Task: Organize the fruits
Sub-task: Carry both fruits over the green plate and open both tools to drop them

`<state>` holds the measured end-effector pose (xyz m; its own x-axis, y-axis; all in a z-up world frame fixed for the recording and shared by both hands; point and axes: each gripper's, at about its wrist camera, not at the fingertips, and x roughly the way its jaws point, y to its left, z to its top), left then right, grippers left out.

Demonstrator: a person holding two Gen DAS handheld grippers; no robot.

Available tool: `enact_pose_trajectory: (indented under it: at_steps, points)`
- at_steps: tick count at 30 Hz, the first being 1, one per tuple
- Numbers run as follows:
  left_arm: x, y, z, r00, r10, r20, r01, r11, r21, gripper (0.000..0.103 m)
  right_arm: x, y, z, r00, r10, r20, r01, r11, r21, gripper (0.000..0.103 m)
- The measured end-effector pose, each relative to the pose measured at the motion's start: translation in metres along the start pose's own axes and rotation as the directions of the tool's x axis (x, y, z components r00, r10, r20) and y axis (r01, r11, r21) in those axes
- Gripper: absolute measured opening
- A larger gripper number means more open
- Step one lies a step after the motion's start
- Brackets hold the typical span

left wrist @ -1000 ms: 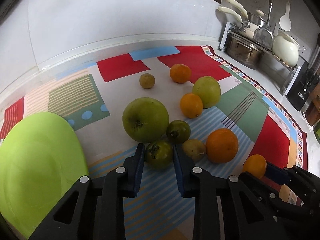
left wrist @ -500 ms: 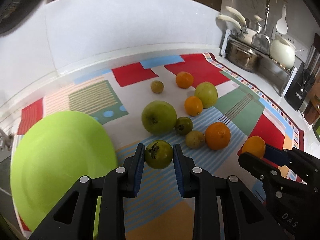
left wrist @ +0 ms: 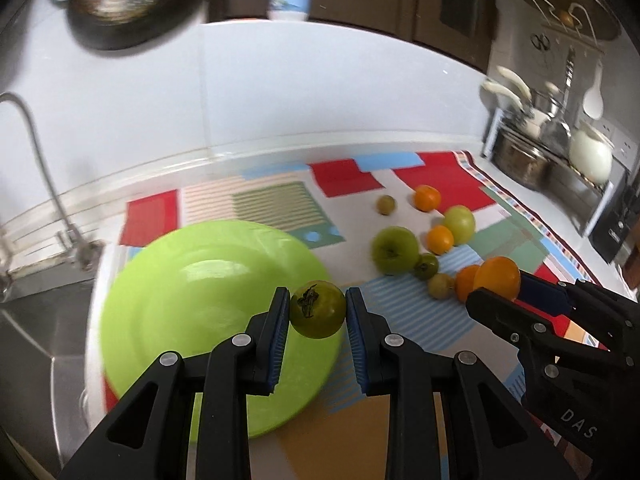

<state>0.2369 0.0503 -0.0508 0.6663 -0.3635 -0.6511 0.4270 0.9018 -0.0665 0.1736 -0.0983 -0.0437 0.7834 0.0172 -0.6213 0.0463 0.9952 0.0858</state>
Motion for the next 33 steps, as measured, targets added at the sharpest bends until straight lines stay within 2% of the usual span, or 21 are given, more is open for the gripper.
enact_pose_trajectory:
  at_steps: [6, 12, 17, 23, 24, 25, 26, 30, 33]
  points:
    - [-0.013, 0.031, -0.009, 0.997, 0.075, 0.006, -0.075, 0.996, -0.053, 0.029, 0.009, 0.03, 0.011, 0.996, 0.092, 0.012, -0.091, 0.994, -0.063, 0.037]
    - [-0.014, 0.058, -0.025, 0.991, 0.134, -0.014, -0.135, 0.987, -0.082, 0.029, 0.029, 0.061, 0.014, 0.983, 0.18, -0.017, -0.181, 0.977, -0.114, 0.037]
    - [-0.006, 0.069, -0.037, 0.987, 0.155, -0.039, -0.157, 0.984, -0.083, 0.028, 0.052, 0.082, 0.009, 0.973, 0.223, -0.063, -0.23, 0.961, -0.152, 0.037]
    - [0.002, 0.078, -0.042, 0.986, 0.153, -0.059, -0.158, 0.983, -0.091, 0.029, 0.074, 0.092, 0.002, 0.965, 0.236, -0.113, -0.253, 0.952, -0.171, 0.037]
    - [0.003, 0.079, -0.042, 0.986, 0.154, -0.058, -0.159, 0.983, -0.094, 0.03, 0.077, 0.093, 0.002, 0.964, 0.237, -0.118, -0.254, 0.952, -0.17, 0.037]
    - [0.003, 0.081, -0.041, 0.986, 0.154, -0.058, -0.159, 0.982, -0.098, 0.04, 0.08, 0.094, 0.002, 0.964, 0.238, -0.122, -0.256, 0.952, -0.169, 0.037]
    - [0.001, 0.082, -0.041, 0.986, 0.156, -0.055, -0.161, 0.982, -0.101, 0.043, 0.081, 0.095, 0.003, 0.963, 0.238, -0.124, -0.257, 0.952, -0.168, 0.038]
    - [-0.004, 0.086, -0.039, 0.984, 0.17, -0.046, -0.174, 0.978, -0.112, 0.048, 0.079, 0.092, 0.006, 0.971, 0.214, -0.106, -0.228, 0.961, -0.154, 0.052]
    - [-0.012, 0.083, -0.036, 0.984, 0.175, -0.03, -0.178, 0.978, -0.108, 0.052, 0.072, 0.088, 0.008, 0.977, 0.191, -0.092, -0.203, 0.967, -0.155, 0.052]
